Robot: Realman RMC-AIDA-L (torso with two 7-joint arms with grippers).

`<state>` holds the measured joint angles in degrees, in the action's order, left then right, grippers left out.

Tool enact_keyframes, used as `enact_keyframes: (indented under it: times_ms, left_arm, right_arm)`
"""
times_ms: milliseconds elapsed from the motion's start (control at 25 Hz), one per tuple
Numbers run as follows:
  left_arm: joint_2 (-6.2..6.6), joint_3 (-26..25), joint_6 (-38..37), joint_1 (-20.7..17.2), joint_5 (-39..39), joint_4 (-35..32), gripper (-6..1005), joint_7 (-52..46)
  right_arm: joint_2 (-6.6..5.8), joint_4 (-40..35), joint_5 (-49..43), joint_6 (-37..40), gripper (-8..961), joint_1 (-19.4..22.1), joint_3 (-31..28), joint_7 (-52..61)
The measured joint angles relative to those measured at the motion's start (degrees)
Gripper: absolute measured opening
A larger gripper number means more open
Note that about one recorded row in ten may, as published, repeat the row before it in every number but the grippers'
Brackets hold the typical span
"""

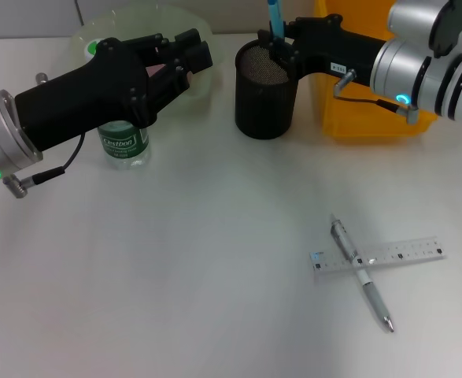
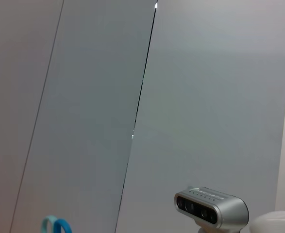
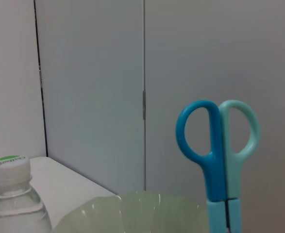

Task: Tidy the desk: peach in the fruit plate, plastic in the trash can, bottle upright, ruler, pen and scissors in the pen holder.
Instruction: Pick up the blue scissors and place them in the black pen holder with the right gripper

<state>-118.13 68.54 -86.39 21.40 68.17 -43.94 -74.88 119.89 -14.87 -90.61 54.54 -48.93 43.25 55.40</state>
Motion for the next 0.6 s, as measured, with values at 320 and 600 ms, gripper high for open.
enact_keyframes:
  times_ms: [320,600]
  left_arm:
    - [0.00,0.0,0.0,0.1,0.0,0.0,193,0.0]
    - [0.00,0.0,0.1,0.1,0.0,0.0,193,0.2]
  right_arm:
    - [-0.01,0.2,0.0,-0.1,244,0.3,0.1,0.1]
    - [-0.01,0.2,0.0,-0.1,249,0.6,0.1,0.3]
